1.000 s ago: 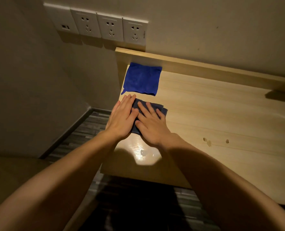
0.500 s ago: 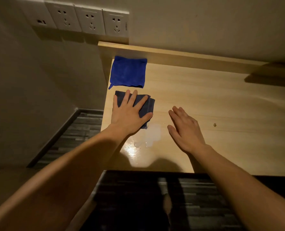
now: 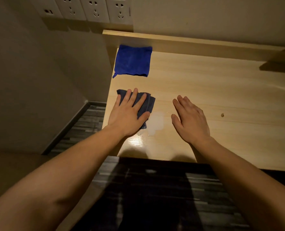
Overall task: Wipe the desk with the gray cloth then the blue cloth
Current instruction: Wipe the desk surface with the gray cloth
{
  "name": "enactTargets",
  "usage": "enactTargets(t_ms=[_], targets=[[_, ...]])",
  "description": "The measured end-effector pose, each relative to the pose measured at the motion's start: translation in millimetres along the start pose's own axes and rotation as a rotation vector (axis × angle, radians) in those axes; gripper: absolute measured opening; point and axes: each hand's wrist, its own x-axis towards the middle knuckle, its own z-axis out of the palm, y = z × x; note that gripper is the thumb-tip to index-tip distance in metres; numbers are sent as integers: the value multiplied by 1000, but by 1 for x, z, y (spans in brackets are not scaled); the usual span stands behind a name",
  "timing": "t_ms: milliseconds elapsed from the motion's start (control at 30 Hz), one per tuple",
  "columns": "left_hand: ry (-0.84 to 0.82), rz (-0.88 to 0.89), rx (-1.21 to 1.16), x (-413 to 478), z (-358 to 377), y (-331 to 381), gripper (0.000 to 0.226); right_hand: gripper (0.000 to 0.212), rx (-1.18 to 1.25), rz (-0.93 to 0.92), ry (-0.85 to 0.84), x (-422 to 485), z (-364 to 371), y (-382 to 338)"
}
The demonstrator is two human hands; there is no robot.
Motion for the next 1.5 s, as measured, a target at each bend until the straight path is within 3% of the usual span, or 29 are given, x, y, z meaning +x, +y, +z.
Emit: enactTargets(t_ms=[367, 600, 733, 833, 967, 1033, 1133, 1333, 1500], targets=[[-12, -45, -5, -82, 19, 21, 67, 59, 11, -27, 14, -3, -1, -1], [80, -72, -133, -119, 21, 44, 57, 53, 76, -59, 5, -8, -10, -6], [142, -93, -283, -138, 18, 66, 46, 49, 155, -144, 83, -25, -25, 0], [186, -134, -423, -152, 16, 82, 38, 55, 143, -48, 126, -39, -35, 24], [187, -268, -735, -159, 9, 98, 33, 78, 28, 111, 88, -48, -40, 74], [196, -344, -929, -148, -3, 100, 34, 91, -24, 171, 41, -50, -38, 90], [265, -356, -968, -106, -28, 96, 38, 101, -80, 190, -18, -48, -31, 97], [223, -146, -761, 36, -64, 97, 31, 104, -109, 196, -34, -45, -27, 100], [215, 52, -486, 150, -69, 107, 39, 104, -100, 196, -34, -42, -25, 102]])
